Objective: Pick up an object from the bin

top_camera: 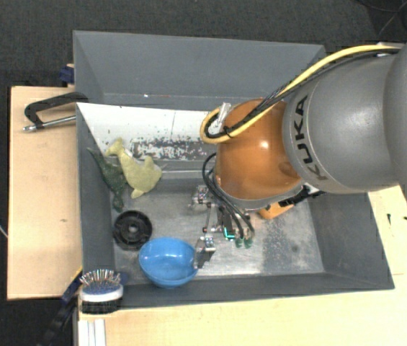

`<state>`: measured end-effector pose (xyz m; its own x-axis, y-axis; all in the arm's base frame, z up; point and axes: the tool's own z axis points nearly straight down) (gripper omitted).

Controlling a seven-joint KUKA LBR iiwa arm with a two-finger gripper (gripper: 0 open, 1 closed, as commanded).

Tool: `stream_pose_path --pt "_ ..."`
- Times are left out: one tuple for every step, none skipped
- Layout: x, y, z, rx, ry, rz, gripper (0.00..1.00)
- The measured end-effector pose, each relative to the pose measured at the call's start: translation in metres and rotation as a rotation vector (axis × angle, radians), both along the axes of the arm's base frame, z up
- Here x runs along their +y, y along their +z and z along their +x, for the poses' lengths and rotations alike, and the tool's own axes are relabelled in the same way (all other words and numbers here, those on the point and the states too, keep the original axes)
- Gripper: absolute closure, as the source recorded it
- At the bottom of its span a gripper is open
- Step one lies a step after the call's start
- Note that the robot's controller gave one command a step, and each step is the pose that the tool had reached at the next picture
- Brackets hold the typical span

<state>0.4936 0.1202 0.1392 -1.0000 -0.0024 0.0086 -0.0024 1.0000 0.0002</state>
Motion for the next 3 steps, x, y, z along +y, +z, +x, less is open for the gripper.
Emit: stream_pose_path --pt "0.066 -0.064 0.006 -0.030 0.144 0.003 0.00" --pt "0.028 -0.038 0.003 -0.017 0.549 0.002 0.00" --pt "0.072 -0.039 -0.004 -0.008 0.628 0.002 0.00"
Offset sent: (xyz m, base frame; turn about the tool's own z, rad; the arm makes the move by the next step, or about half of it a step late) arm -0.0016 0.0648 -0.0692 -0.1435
